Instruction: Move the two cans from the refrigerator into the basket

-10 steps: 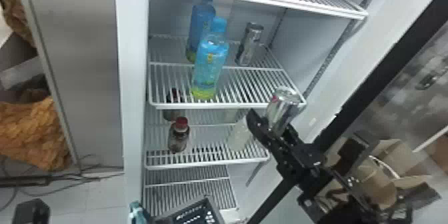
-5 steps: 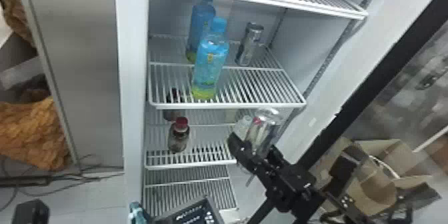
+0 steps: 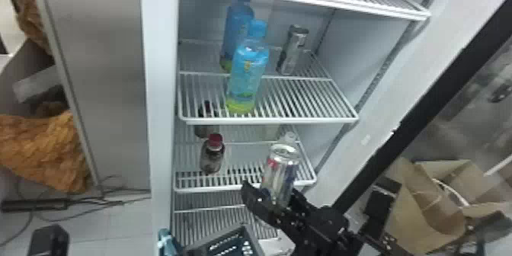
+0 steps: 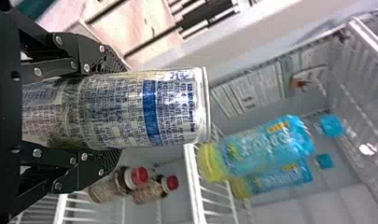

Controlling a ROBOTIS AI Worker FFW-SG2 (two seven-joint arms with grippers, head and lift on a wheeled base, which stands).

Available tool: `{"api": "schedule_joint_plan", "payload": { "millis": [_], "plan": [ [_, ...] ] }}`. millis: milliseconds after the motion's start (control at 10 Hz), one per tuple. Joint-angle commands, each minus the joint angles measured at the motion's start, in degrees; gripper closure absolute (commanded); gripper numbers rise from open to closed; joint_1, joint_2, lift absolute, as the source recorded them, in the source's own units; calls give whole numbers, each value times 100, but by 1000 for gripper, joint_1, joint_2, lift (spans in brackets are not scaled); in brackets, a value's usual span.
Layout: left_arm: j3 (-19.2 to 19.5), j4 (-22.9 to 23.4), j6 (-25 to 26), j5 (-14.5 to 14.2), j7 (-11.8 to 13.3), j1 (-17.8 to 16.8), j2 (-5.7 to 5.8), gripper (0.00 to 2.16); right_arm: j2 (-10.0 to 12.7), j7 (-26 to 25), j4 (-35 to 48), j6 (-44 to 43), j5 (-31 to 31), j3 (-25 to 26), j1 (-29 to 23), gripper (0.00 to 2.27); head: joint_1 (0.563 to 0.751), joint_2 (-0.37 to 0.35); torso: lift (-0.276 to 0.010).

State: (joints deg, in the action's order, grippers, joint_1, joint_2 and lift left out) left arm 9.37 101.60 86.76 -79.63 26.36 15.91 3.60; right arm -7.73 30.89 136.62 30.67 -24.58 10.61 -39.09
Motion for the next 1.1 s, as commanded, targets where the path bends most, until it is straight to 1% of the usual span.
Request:
{"api": "schedule_joint_plan", "payload": {
  "millis": [0, 200, 500, 600, 700, 1000],
  "plan": [
    [11, 0, 0, 11, -8, -2, 0, 1197, 0, 162, 56, 392, 1, -10, 0, 1072, 695, -301, -35],
    [11, 0, -28, 11, 0, -16, 0, 1197, -62, 435, 154, 996, 1, -67, 14, 1072, 695, -274, -35],
    [23, 0, -56, 11, 0, -30, 0, 1197, -202, 1077, 211, 2220, 253, -32, 225, 1072, 695, -248, -35],
    [46, 0, -56, 0, 0, -30, 0, 1197, -237, 1296, 211, 2529, 458, -21, 323, 1072, 695, -243, -35],
    [57, 0, -70, 11, 0, -30, 0, 1197, -290, 1472, 140, 2768, 618, -78, 436, 1072, 695, -241, -35],
    [34, 0, -70, 11, -8, -44, 0, 1197, -396, 1859, -197, 3106, 698, -398, 759, 1072, 695, -236, -35]
  ]
}}
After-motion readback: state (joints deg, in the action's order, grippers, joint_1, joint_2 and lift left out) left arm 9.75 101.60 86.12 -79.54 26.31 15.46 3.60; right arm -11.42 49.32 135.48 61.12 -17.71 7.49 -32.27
